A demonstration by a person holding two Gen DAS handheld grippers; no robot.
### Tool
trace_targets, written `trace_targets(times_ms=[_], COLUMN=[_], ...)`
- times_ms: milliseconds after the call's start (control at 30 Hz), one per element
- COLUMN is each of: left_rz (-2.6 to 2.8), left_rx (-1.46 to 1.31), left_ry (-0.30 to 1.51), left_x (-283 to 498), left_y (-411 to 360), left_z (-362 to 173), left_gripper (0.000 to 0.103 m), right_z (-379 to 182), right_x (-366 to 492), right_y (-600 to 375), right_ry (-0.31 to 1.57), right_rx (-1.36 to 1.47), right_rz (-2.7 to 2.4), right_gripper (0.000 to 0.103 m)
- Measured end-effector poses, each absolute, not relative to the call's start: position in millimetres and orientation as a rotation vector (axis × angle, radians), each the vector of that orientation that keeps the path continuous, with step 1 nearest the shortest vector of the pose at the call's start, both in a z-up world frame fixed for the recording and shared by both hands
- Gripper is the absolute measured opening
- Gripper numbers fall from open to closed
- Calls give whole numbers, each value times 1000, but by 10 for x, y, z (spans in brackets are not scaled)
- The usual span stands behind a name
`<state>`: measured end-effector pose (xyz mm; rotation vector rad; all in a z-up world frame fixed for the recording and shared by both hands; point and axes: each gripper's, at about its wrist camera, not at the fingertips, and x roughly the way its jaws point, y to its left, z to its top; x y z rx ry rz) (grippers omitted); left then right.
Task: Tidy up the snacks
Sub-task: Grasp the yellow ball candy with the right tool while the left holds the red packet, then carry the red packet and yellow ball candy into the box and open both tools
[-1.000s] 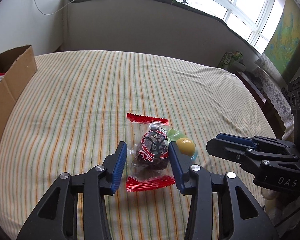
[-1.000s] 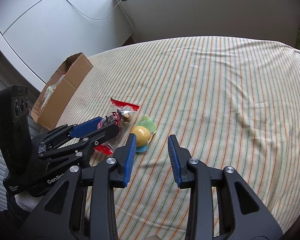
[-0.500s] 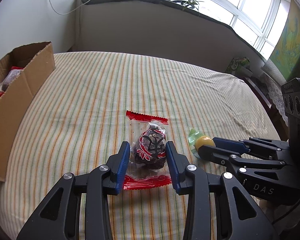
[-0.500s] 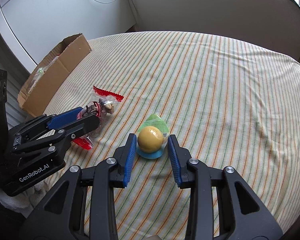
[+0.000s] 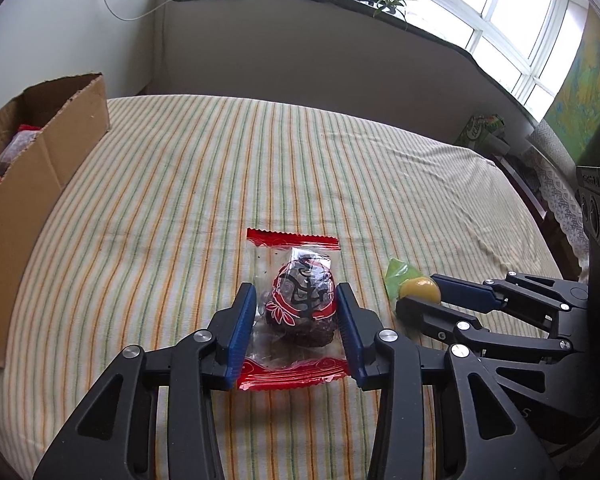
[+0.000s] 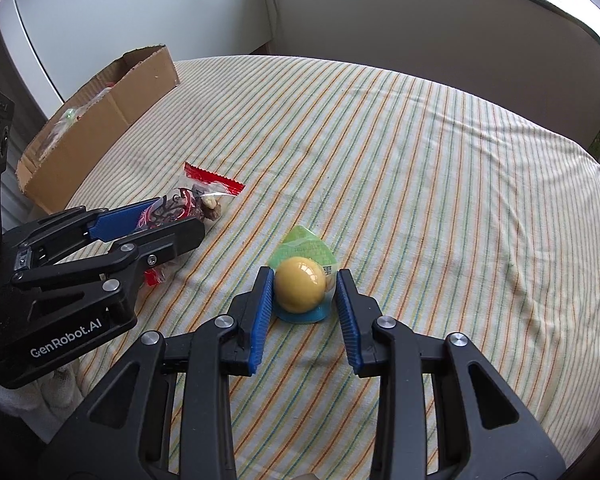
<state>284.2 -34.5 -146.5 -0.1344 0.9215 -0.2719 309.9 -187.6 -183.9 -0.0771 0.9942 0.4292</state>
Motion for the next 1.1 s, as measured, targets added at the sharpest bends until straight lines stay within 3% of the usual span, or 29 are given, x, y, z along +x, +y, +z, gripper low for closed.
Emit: trace_targets(times_ms=[633,1100], left_rz=[-270,-228], left_rx=[-122,-196], left_ry=[857,775], left_x=[2673,2488], left_y=[-220,247], left_z=[-1292,-981], left_gripper=[37,37], right_z=[-1735,-1177], right_x=[2994,2950], right_y=[-1895,-1425], right_ry=[985,877], right_rx=[12,9], right_rz=[425,537], right_gripper=[29,29])
